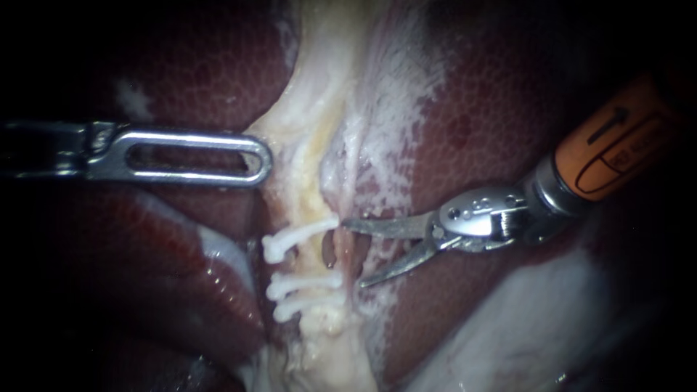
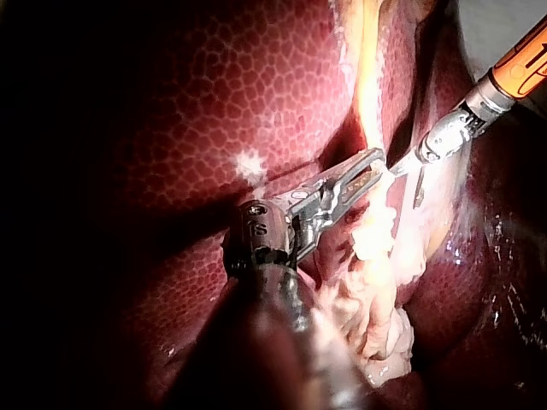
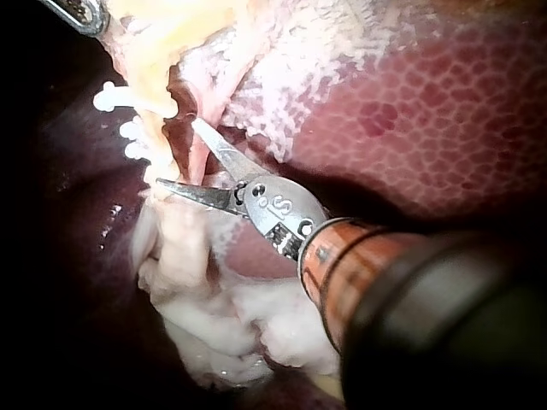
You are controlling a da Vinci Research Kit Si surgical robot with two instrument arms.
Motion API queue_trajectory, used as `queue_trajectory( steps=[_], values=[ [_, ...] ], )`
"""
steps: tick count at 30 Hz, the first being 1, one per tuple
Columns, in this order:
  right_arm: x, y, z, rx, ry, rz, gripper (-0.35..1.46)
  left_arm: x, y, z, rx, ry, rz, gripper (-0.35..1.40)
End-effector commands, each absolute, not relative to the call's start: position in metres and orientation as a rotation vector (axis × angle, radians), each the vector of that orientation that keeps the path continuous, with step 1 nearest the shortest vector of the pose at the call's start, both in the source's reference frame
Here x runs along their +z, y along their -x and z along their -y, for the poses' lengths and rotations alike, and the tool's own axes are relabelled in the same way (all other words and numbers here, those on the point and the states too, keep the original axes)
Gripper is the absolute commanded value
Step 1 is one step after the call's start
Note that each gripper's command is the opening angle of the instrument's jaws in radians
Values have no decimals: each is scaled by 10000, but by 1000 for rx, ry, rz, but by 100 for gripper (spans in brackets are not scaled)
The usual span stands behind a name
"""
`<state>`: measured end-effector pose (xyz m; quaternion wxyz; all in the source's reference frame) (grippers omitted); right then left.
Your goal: Go to the cutting position left tube
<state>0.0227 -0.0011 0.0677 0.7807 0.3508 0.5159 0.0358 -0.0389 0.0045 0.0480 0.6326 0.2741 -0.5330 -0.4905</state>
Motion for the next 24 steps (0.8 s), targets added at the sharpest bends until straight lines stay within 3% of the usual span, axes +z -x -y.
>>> queue_trajectory(
  steps=[1, 24],
  values=[
    [677, -228, 11, 77, -765, -1115, 142, 480, 389, -45, -1122, -627, 1219, -35],
    [674, -261, 13, 43, -834, -1121, 136, 481, 390, -44, -1122, -626, 1219, -35]
  ],
)
